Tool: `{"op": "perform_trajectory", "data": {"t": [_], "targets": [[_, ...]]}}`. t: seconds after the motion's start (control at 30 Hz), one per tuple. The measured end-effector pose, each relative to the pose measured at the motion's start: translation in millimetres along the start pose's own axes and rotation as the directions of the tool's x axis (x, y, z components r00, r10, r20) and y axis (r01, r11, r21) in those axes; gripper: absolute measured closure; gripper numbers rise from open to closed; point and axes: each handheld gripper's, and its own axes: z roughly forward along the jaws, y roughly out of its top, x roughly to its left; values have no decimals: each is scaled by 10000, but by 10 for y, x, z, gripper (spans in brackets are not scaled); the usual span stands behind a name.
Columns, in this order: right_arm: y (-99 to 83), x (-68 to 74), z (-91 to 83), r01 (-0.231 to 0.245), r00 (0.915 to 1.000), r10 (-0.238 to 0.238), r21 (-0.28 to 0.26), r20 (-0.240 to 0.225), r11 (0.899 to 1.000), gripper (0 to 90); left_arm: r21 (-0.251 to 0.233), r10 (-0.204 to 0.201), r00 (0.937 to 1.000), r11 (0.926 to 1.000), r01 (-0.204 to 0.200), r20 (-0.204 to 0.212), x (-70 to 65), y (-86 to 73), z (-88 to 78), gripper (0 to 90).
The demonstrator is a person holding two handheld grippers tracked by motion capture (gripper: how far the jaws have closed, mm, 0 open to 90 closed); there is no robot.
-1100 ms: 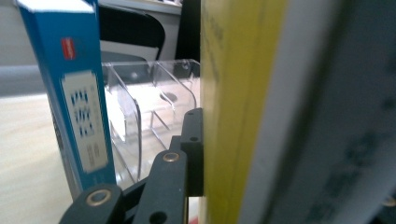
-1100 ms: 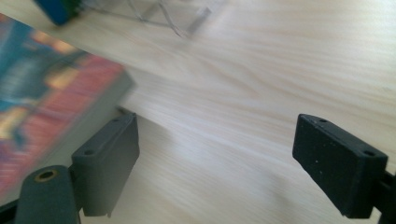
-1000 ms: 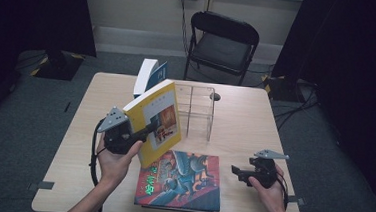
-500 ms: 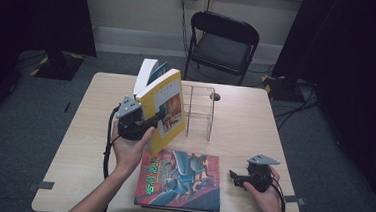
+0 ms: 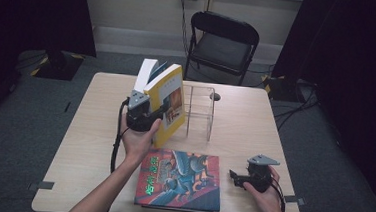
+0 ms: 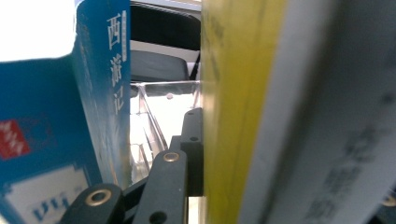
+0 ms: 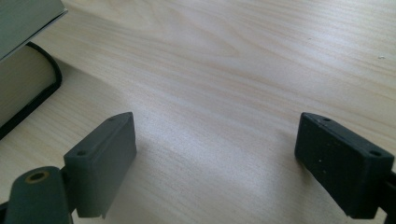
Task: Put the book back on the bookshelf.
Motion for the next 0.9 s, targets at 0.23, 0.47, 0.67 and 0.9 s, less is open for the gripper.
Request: {"op": "perform_trajectory", "data": {"t": [0.23, 0.47, 0.67, 0.9], "targets": [[0, 0, 0, -1, 10000, 1, -1, -3, 10000, 124, 87, -51, 9999, 9999, 52, -106, -10, -40, 144, 758], [0, 0, 0, 5, 10000, -5, 0, 2, 10000, 124, 103, 146, 9992, 9998, -142, -360, -12, -125, 252, 757], [0, 0, 0, 4, 10000, -4, -2, -2, 10000, 124, 76, 381, 9972, 9993, -377, -636, -38, -158, 345, 758], [-1, 1, -1, 1, 10000, -1, -1, 8, 10000, 124, 174, 248, 9955, 9996, -233, -913, -34, -216, 482, 758]]}}
